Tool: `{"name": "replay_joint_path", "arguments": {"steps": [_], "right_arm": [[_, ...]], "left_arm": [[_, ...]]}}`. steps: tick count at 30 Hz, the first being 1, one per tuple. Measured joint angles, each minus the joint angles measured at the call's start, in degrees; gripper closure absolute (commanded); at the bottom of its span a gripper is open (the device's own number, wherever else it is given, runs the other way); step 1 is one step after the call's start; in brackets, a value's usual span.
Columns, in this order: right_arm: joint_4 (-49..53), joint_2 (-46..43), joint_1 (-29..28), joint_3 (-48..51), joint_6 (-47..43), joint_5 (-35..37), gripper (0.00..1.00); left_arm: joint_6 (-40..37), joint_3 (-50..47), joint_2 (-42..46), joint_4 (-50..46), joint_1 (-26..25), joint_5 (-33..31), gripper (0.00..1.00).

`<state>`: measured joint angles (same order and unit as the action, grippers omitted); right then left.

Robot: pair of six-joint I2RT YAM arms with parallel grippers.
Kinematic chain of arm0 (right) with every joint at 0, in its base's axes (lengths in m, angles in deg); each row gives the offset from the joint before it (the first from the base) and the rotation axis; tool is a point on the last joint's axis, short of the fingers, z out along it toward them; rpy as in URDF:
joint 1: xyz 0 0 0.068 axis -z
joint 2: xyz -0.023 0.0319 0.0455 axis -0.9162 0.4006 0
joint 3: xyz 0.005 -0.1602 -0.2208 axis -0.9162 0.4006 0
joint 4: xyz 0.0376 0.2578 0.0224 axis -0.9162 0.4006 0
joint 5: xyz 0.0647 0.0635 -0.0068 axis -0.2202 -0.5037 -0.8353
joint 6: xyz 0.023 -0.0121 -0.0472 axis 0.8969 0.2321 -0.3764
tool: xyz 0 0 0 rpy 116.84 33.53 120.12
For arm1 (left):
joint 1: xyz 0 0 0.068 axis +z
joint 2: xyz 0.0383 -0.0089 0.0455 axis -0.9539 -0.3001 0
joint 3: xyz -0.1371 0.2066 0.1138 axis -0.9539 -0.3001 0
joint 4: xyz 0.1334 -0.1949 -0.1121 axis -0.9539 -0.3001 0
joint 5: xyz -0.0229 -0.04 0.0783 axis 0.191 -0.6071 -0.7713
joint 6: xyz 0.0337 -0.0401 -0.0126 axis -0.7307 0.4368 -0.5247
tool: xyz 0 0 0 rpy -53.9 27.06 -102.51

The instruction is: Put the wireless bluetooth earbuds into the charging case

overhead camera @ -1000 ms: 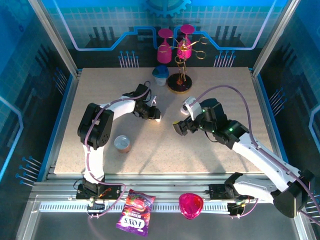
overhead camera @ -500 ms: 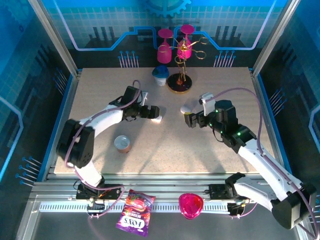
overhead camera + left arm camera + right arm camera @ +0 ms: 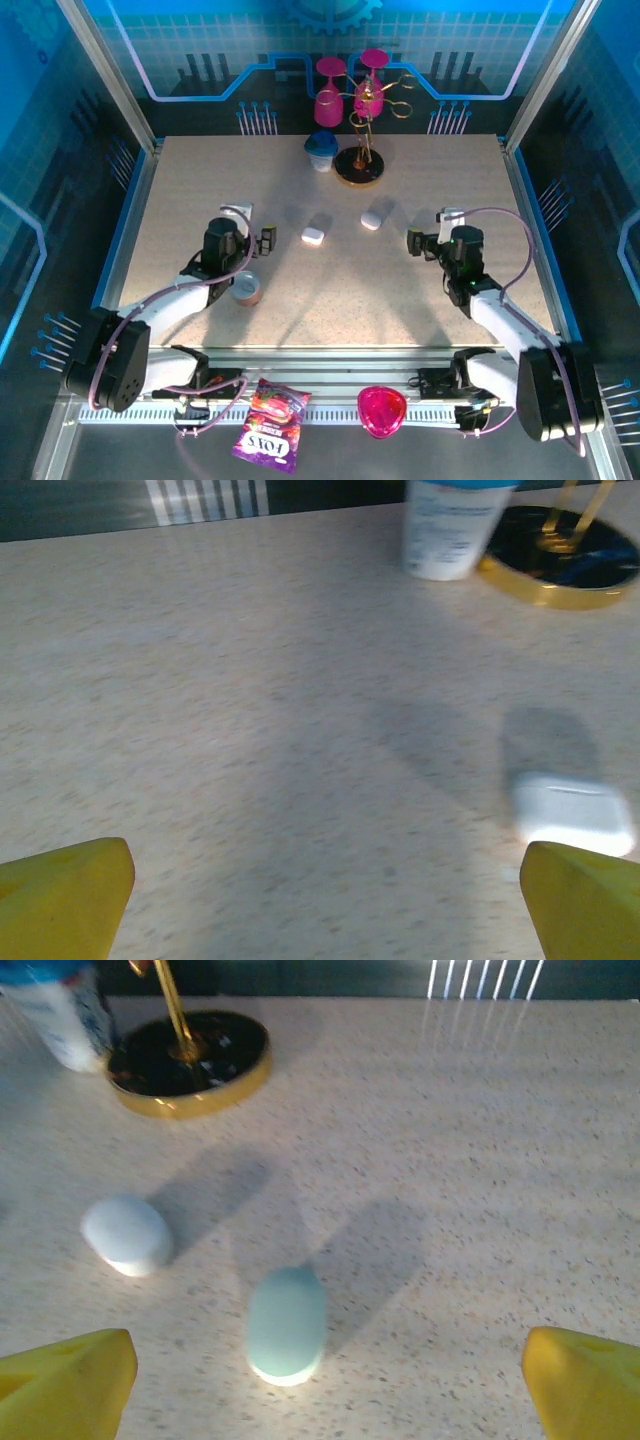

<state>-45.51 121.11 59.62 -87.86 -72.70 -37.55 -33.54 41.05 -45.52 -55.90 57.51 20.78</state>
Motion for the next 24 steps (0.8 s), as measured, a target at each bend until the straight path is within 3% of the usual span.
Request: {"name": "replay_joint_path", "arguments": {"steps": [5,10,16,24], "right_arm": [[-11.21,10.43,3.72,0.39,-1.88,-0.66,0.00],[-19.52,19.76,5.62,0.28,-2.56,-4.26,0.00],[-23.93,22.62,5.60,0.26,-3.50,-6.62,0.00],[-27.89,23.21,5.33,0.26,-4.07,-6.95,0.00]], "left_arm": [[-0.57,-4.55,-2.27,5.90,7.85,-0.55,0.01],[-0.48,-5.51,-7.13,15.76,13.55,5.01,0.00],[0.57,-5.20,-16.76,23.56,15.30,9.66,0.01],[0.90,-5.20,-17.79,26.27,15.30,10.16,0.01]]}}
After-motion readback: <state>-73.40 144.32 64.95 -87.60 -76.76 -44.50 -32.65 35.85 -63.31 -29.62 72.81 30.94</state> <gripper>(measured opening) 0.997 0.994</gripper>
